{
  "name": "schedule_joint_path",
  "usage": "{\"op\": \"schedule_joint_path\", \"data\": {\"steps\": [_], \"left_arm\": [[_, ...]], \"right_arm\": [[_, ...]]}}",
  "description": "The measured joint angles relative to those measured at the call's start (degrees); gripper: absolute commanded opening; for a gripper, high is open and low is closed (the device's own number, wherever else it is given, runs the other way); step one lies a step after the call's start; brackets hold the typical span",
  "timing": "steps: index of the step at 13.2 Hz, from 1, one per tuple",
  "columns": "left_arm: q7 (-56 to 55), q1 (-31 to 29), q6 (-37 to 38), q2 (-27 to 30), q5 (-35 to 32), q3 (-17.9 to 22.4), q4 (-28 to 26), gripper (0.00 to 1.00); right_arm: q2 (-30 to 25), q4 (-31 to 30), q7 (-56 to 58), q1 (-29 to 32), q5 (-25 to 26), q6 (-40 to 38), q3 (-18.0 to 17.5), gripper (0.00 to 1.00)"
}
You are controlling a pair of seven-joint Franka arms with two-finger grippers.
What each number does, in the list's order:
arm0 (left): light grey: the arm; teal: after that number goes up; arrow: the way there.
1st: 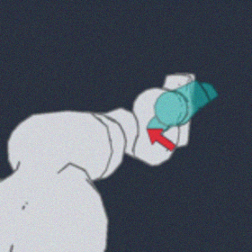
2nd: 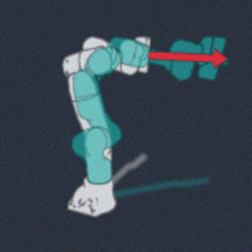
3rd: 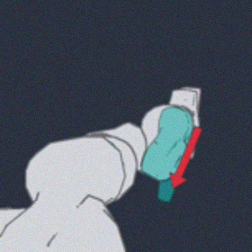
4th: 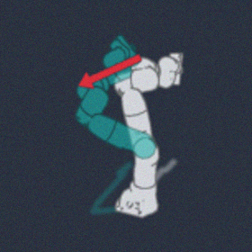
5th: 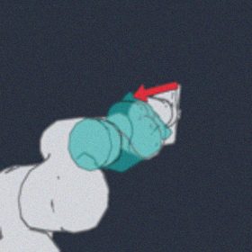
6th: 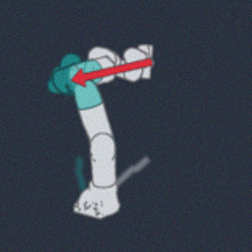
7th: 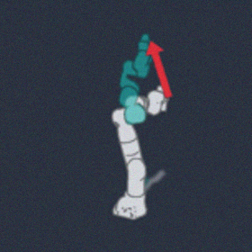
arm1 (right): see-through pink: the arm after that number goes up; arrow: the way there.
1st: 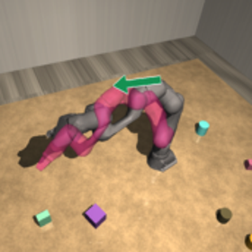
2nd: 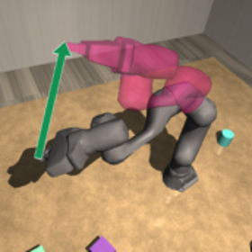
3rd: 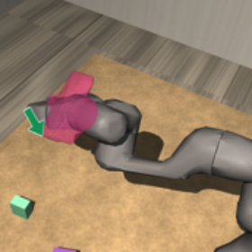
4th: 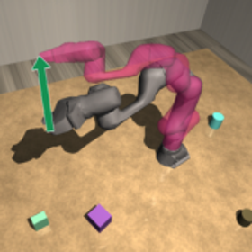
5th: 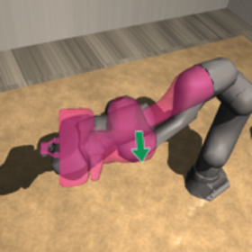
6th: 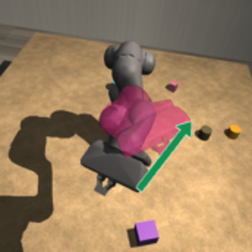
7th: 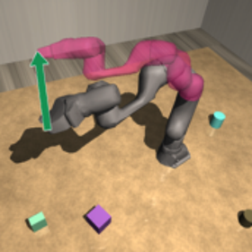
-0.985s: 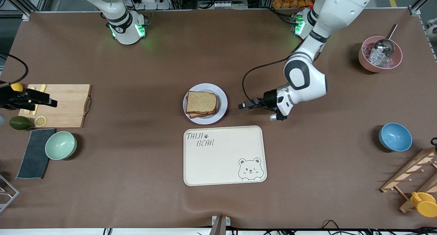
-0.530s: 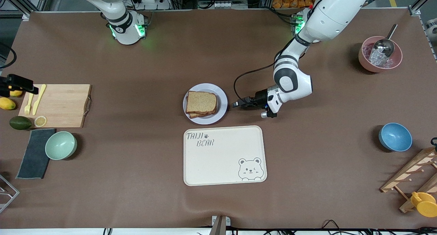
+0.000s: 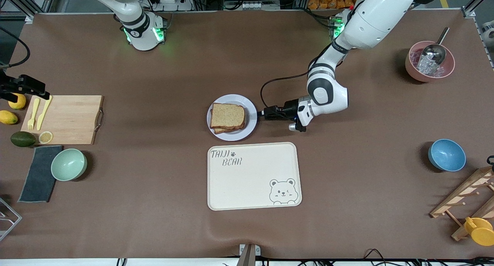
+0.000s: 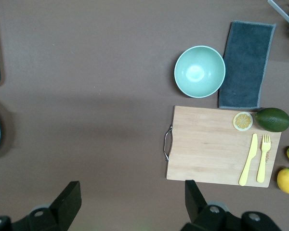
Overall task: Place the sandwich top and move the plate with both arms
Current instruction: 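Grasp the plate rim with the left gripper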
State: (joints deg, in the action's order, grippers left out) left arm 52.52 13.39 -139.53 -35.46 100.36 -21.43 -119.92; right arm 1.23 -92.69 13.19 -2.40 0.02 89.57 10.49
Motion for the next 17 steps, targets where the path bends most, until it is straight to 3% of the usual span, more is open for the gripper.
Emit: {"op": "schedule_joint_path", "data": {"steps": [3, 11, 12, 17], "left_arm": [[3.11, 0.0, 0.28, -1.72, 0.01, 0.0, 1.29, 0.59], [10.68, 0.07, 3.38, -4.49, 1.2, -0.05, 3.07, 0.41], [11.66, 0.09, 3.53, -4.87, 1.26, -0.05, 3.22, 0.33], [14.14, 0.16, 4.85, -6.33, 1.27, -0.09, 4.2, 0.29]], "right_arm": [[-0.65, -0.61, 0.04, 0.0, 0.71, 1.1, -0.01, 1.0], [-0.82, 0.1, 0.05, -0.26, 0.37, 6.43, -0.39, 1.0], [-0.82, 0.1, 0.03, -0.25, -0.47, 6.46, -0.39, 1.0], [-0.82, 0.11, -1.0, -0.29, -2.29, 6.48, -0.41, 1.0]]}}
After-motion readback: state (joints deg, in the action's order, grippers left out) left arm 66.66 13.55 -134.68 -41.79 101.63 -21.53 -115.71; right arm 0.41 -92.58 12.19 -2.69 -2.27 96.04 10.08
